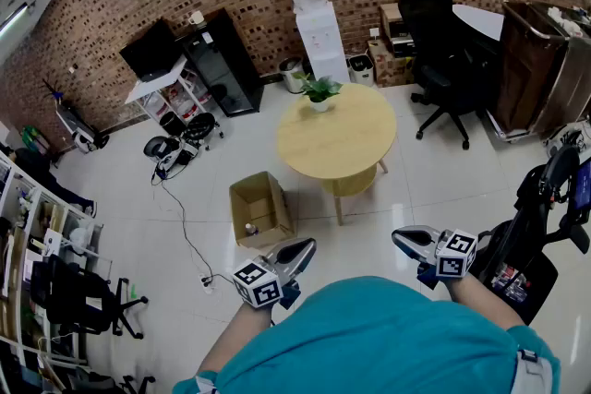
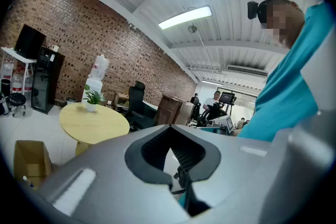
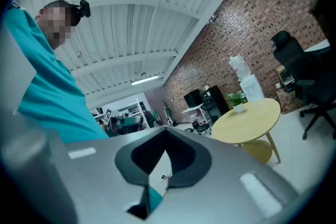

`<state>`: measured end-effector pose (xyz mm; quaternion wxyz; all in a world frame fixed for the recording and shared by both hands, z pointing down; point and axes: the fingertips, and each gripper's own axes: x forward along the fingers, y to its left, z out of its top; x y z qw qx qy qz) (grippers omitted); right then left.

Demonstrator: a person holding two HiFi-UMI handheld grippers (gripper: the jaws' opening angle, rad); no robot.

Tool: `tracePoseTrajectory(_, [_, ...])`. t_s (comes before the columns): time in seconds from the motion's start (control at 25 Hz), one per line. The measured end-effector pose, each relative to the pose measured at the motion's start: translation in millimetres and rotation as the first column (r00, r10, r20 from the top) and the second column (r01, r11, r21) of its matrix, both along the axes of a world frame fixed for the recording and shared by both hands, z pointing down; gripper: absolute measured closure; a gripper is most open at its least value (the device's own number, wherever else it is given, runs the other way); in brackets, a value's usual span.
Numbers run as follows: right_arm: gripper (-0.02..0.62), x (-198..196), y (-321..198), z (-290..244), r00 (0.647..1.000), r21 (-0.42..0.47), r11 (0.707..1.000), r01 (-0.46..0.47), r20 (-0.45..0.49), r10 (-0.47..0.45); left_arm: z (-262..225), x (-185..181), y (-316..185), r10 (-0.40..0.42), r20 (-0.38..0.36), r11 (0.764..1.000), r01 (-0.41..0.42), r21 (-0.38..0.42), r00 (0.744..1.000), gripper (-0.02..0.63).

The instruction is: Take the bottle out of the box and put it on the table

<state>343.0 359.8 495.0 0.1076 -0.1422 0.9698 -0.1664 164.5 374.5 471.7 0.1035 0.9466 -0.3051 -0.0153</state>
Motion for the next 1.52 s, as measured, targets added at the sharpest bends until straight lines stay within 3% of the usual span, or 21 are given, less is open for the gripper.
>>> tracePoseTrajectory(0.24, [0.594,17,-32,12,0.999,0.032,0.999,0.014,-0.045,-0.012,10,28,-25,-0.009,0.005,1.0,0.009,-0.002,1.0,0.604])
tracePoseTrajectory(0.44, [0.594,-8,-61,27,0.998,0.017,1.0,0.008,-0.065,-0.007,25,4,-50,-0.015,-0.016,1.0,0.015,-0.019,1.0,0.604])
tracePoseTrajectory(0.64, [0.594,-72,-111,20,0.993,0.02,1.0,-0.019,-0.113,0.021,28,-53,-105,0.032,-0.056,0.999,-0.033,-0.003,0.998,0.604])
tracePoseTrajectory(0.84, [0.594,-182,-137,-5,0.984,0.026,0.997,-0.079,-0.156,0.083,17,-164,-137,0.093,-0.073,0.996,-0.091,0.019,0.993,0.604])
tracePoseTrajectory(0.92, [0.594,-209,-151,-16,0.979,0.0,0.993,-0.121,-0.165,0.12,8,-198,-148,0.106,-0.071,0.994,-0.105,0.014,0.992,0.604])
tracePoseTrajectory(1.16, [0.594,-230,-223,24,0.978,-0.036,0.986,-0.165,-0.138,0.159,52,-231,-216,0.113,-0.035,0.994,-0.113,0.009,0.993,0.604])
tracePoseTrajectory(1.32, [0.594,-243,-274,26,0.976,-0.052,0.987,-0.155,-0.162,0.145,53,-247,-270,0.088,-0.05,0.996,-0.089,-0.01,0.995,0.603])
tracePoseTrajectory(1.52, [0.594,-214,-354,17,0.981,-0.072,0.99,-0.124,-0.158,0.111,38,-218,-336,0.045,-0.037,0.998,-0.046,-0.032,0.998,0.604])
